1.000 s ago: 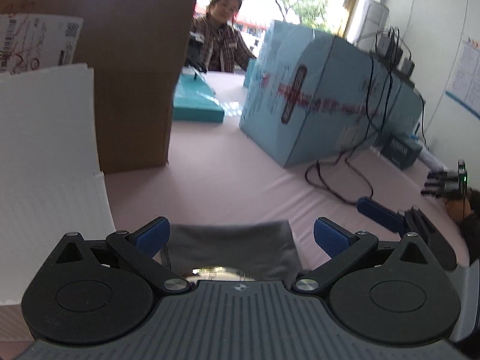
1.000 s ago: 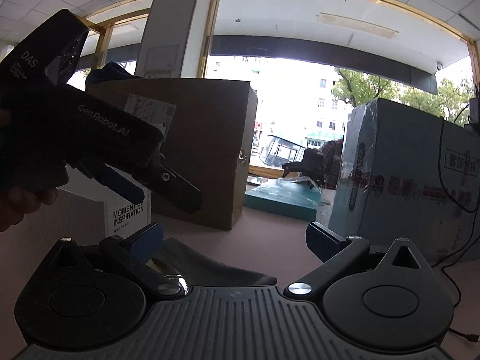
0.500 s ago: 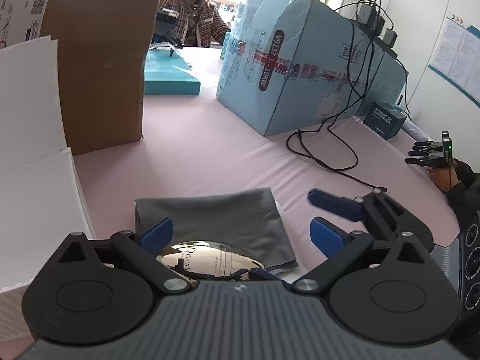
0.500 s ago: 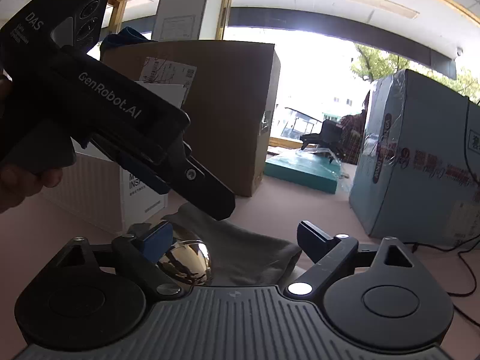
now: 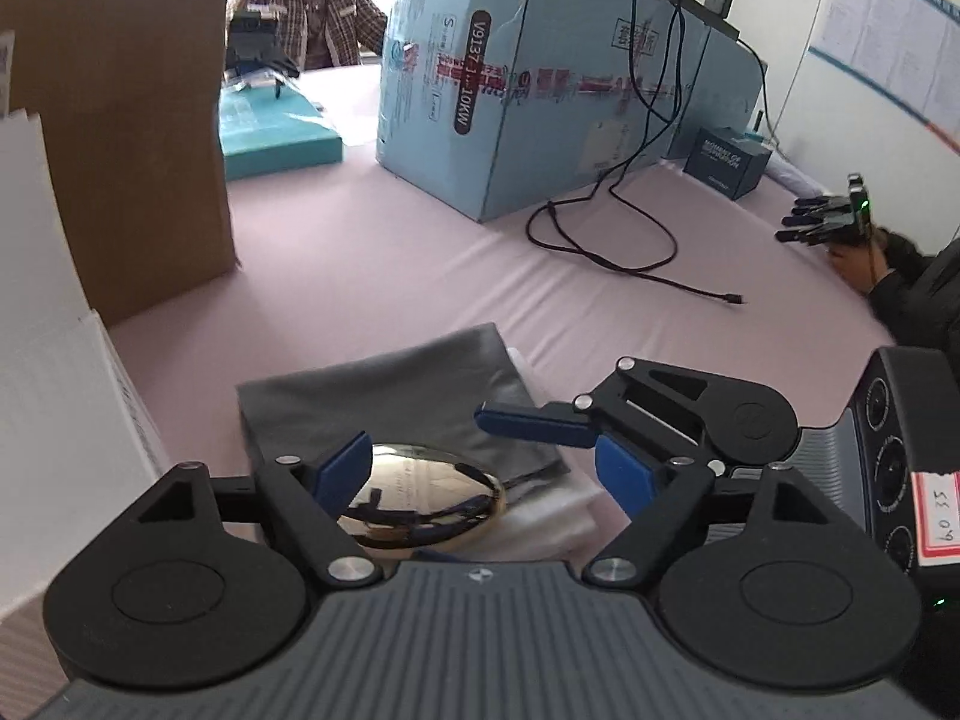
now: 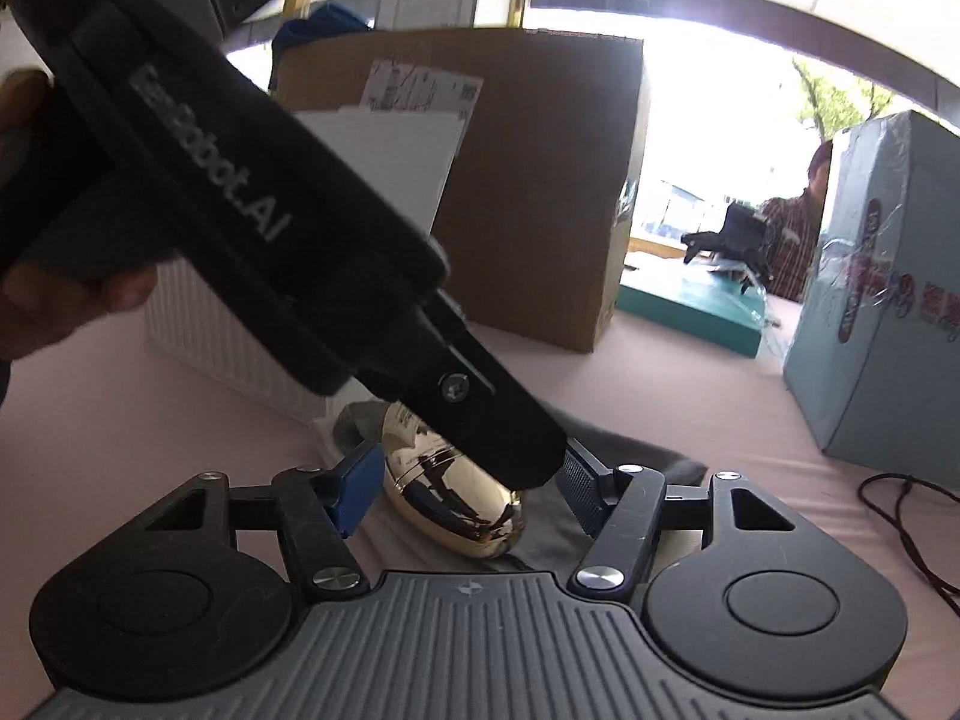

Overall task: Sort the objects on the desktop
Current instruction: 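Close the left gripper on the gold egg while the right gripper clamps it too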

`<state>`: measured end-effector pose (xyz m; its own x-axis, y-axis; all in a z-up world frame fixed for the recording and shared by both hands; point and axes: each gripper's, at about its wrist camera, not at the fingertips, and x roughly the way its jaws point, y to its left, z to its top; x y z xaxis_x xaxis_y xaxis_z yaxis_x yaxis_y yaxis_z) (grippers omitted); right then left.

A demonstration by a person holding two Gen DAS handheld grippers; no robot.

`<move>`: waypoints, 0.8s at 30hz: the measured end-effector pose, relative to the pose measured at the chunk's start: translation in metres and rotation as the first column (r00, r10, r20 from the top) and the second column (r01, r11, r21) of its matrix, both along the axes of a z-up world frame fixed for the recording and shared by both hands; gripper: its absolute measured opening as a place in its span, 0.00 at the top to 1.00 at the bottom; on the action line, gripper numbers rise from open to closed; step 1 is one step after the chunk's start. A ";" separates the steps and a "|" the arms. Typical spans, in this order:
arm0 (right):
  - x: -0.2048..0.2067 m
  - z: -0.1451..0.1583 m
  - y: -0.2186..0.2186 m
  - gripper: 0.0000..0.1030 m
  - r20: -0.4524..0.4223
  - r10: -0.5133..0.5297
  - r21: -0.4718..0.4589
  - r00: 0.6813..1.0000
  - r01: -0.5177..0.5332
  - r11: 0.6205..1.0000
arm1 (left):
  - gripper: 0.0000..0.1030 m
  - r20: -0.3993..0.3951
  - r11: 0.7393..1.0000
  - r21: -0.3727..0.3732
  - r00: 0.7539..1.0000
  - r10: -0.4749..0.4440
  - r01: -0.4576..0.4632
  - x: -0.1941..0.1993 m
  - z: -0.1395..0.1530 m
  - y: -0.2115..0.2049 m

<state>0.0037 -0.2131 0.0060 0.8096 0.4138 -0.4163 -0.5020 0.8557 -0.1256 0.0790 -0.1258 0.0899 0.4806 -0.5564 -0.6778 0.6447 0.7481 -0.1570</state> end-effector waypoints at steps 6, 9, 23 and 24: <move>0.009 -0.006 0.014 0.48 -0.052 0.003 -0.073 0.999 -0.007 0.997 | 0.23 -0.029 1.000 0.000 1.000 0.009 -0.009 0.007 -0.008 0.000; 0.006 -0.004 0.010 0.49 -0.051 0.007 -0.058 0.999 -0.010 0.998 | 0.23 -0.027 0.999 0.028 0.999 0.032 -0.032 0.009 -0.013 -0.003; -0.009 -0.001 -0.014 0.49 -0.069 -0.005 -0.089 0.998 -0.001 0.996 | 0.23 -0.085 0.996 0.068 0.994 0.067 -0.062 0.019 -0.036 -0.009; -0.009 -0.001 -0.015 0.49 -0.072 -0.007 -0.089 0.997 0.001 0.996 | 0.22 -0.094 0.996 0.068 0.993 0.069 -0.062 0.020 -0.037 -0.009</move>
